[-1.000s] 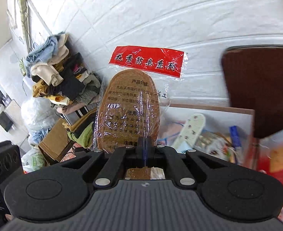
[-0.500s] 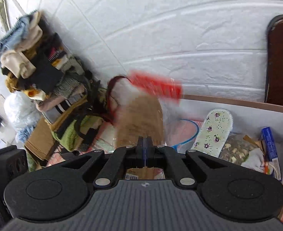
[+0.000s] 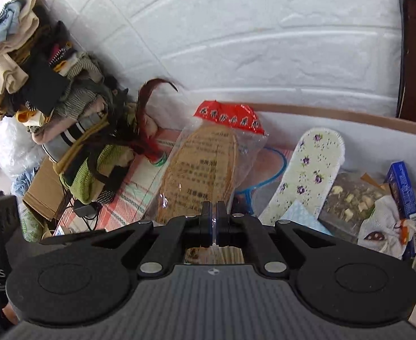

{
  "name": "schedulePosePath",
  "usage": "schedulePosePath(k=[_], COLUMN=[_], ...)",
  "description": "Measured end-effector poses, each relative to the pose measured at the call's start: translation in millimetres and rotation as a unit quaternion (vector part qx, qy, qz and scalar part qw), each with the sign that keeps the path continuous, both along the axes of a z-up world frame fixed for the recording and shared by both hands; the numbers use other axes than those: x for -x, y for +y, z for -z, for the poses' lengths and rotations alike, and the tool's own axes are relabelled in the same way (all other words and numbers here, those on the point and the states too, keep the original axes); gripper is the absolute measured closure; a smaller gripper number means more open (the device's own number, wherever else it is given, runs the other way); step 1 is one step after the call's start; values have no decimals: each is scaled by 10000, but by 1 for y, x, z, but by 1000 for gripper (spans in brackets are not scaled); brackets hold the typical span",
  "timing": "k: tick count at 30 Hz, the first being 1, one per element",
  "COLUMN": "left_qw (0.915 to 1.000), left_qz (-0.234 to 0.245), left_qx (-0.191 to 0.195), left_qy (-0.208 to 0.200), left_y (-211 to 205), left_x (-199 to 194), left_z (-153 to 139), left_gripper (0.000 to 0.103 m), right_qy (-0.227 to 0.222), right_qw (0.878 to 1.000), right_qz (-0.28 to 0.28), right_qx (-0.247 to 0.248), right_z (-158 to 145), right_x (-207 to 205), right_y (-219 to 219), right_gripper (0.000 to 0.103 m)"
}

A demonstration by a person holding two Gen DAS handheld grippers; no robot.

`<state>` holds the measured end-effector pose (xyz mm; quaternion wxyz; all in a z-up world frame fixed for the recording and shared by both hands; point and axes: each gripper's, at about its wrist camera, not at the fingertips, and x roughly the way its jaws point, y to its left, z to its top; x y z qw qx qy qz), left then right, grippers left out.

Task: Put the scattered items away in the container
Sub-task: 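Lower the insole pack into the box and open the right tool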

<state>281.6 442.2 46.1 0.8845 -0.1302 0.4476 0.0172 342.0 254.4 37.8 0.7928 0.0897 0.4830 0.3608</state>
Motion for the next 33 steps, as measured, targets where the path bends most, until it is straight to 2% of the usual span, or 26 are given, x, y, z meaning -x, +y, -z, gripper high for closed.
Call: schedulePosePath(k=[4, 6, 7, 8, 11, 15, 16, 18, 19, 27, 33], left_qw=[9996, 9989, 9987, 9982, 9972, 9976, 9977, 9980, 9981, 9980, 9986], left_qz=[17, 34, 116, 201, 553, 556, 529, 476, 449, 414, 363], left_qx=[-17, 53, 147, 243, 304, 316, 334, 370, 387, 476, 389], left_qy=[-296, -454, -484, -511, -411, -267, -240, -186, -159, 107, 52], left_y=[2, 3, 2, 1, -9, -12, -11, -11, -10, -18, -23], left_x=[8, 13, 12, 12, 12, 8, 6, 4, 3, -10, -14], left_z=[-20, -30, -33, -34, -29, -15, -12, -6, -3, 22, 29], left_gripper=[41, 42, 45, 51, 62, 61, 60, 60, 62, 62, 60], right_qy=[0, 2, 6, 7, 98, 180, 196, 251, 267, 280, 392], right_qw=[10000, 10000, 10000, 10000, 9999, 9998, 9998, 9996, 9996, 9992, 9989], right_qz=[-28, -27, -26, -13, 25, -19, -36, -75, -109, -205, -150], right_qx=[15, 14, 14, 14, -7, 50, 42, 62, 72, 207, 213], right_z=[1, 2, 4, 5, 13, 24, 26, 30, 31, 32, 38], right_x=[0, -1, -2, -2, -4, -8, -9, -10, -11, -10, -12], right_y=[1, 2, 3, 3, 7, 15, 16, 18, 18, 4, -3], right_gripper=[87, 73, 61, 55, 53, 51, 51, 80, 100, 102, 101])
